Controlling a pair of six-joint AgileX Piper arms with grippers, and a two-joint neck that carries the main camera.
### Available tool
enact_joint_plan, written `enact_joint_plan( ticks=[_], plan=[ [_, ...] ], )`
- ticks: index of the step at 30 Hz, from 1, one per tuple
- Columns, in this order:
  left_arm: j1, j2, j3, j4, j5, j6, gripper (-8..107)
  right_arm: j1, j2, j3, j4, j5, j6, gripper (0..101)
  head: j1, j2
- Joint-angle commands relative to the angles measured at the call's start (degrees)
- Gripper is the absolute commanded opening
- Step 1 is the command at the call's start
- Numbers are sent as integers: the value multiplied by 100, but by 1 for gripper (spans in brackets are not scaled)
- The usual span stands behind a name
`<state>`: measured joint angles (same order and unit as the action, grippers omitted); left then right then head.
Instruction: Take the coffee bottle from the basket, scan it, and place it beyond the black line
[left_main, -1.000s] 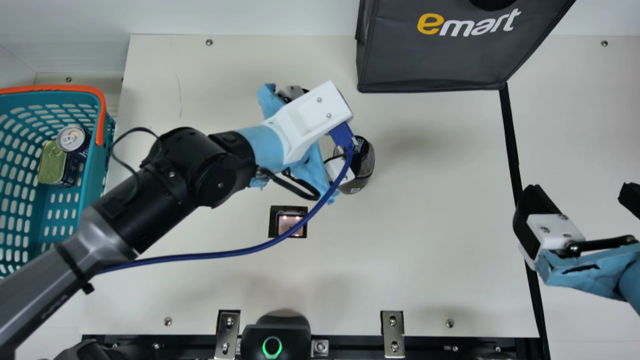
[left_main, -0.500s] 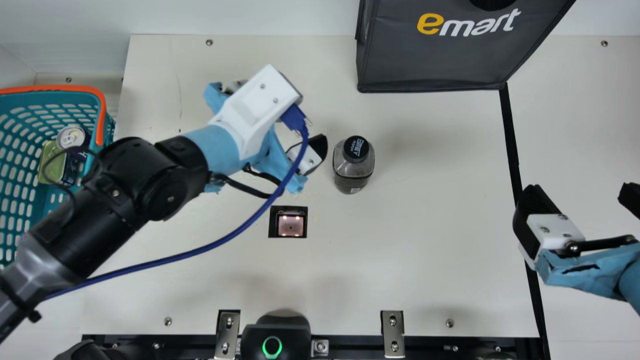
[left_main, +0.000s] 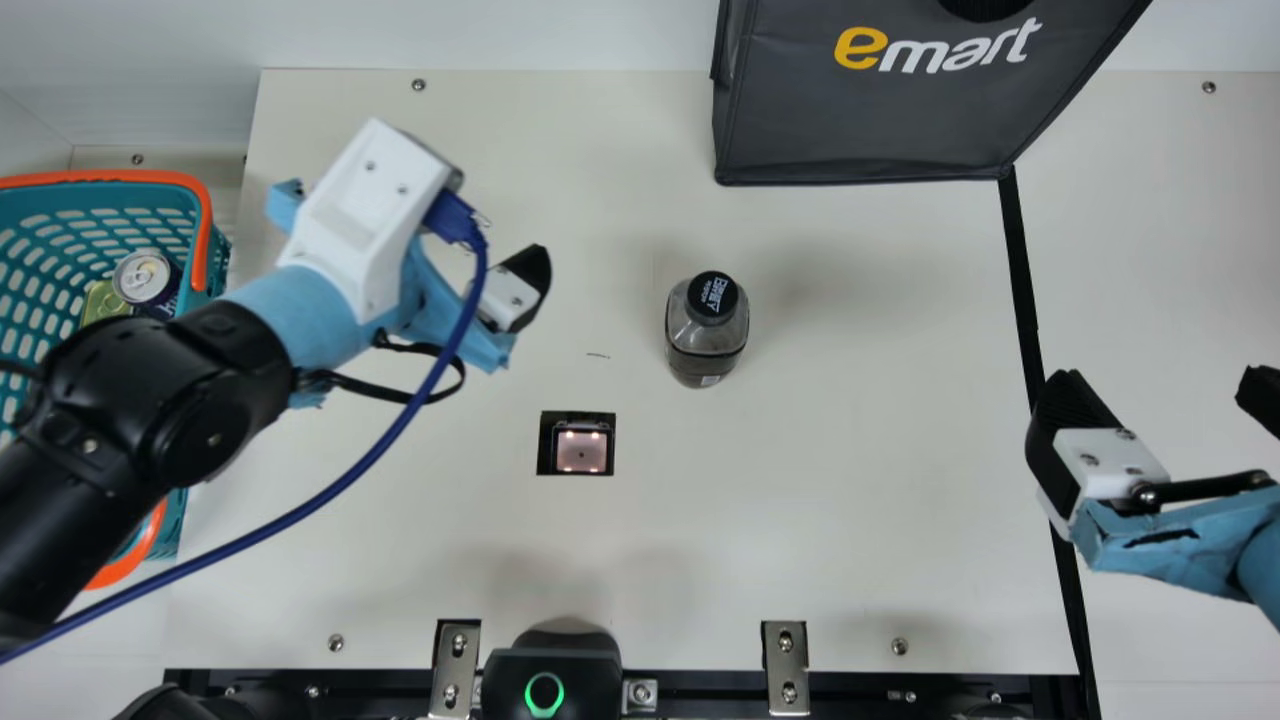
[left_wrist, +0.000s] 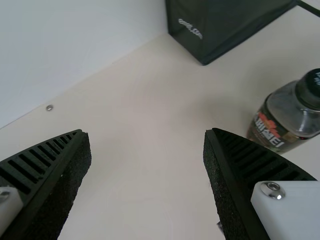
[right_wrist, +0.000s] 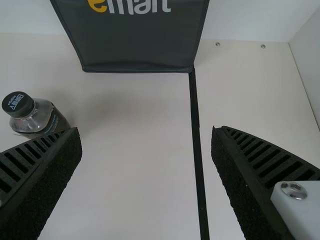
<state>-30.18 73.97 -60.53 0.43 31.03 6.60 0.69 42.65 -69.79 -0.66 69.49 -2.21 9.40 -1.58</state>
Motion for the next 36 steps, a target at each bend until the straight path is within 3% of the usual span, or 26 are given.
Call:
enact_joint_plan(
  ticks=[1,21,36],
  plan=[
    [166,-129,93,58,8,-56,90,0,0,0,0,0,0,91,-148,0],
    [1635,-910,518,99,128,-77,90,0,0,0,0,0,0,91,-148,0],
    [2321,-1252,729,-83,177,69,90,0,0,0,0,0,0,91,-148,0]
  ],
)
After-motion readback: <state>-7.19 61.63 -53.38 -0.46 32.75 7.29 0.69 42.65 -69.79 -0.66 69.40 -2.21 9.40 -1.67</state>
